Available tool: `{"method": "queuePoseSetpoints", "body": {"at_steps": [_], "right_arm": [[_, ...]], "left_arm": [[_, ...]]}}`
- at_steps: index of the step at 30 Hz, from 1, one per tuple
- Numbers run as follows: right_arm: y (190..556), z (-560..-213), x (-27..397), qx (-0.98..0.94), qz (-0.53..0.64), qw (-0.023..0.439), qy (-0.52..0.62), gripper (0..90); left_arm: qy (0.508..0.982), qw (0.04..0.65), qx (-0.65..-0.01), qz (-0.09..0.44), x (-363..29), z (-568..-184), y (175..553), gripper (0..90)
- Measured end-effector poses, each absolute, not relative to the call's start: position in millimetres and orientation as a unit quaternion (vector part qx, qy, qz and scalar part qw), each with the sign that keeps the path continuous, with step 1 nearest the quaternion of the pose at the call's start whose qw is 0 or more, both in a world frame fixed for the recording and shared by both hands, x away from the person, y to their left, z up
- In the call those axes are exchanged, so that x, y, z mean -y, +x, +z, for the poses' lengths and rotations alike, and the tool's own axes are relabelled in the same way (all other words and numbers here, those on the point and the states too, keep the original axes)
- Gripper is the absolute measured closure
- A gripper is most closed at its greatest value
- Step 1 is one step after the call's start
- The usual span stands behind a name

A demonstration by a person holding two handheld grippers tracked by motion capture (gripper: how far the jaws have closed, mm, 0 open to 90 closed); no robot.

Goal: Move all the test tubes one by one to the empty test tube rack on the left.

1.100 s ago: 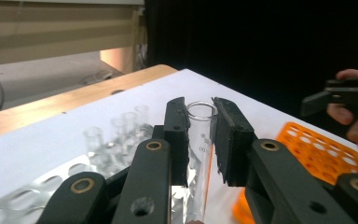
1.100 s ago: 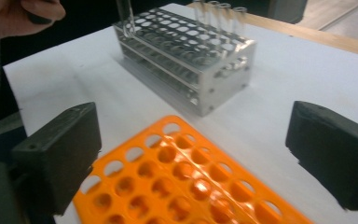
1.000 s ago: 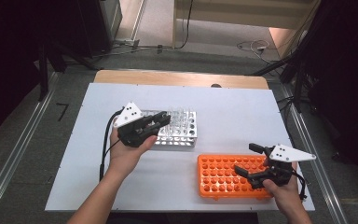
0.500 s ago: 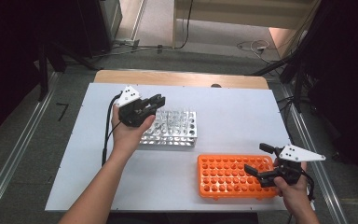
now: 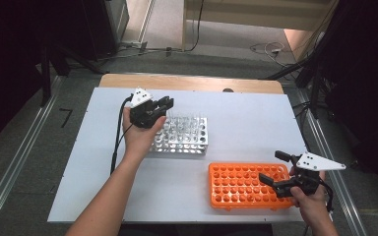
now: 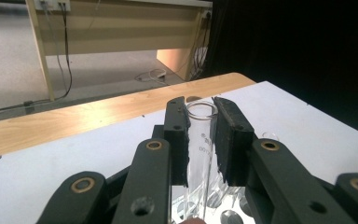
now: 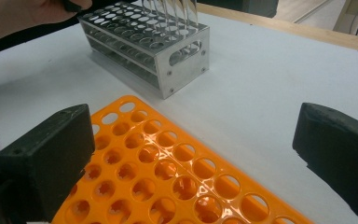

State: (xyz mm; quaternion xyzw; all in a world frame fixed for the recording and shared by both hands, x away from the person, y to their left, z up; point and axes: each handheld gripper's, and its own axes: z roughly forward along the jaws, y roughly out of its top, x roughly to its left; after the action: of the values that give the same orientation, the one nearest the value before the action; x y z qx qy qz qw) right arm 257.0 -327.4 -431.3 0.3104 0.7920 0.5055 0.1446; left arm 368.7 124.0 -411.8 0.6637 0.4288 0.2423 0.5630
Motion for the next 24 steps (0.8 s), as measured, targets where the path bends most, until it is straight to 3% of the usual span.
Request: {"method": "queuePoseSetpoints", "body": {"at_steps": [24], "right_arm": [[257, -431, 326, -0.792, 0.507, 0.146, 0.307, 0.0]], "left_arm": [[0.701, 0.518, -0.433, 0.229, -112, -425, 377, 75.5]]}}
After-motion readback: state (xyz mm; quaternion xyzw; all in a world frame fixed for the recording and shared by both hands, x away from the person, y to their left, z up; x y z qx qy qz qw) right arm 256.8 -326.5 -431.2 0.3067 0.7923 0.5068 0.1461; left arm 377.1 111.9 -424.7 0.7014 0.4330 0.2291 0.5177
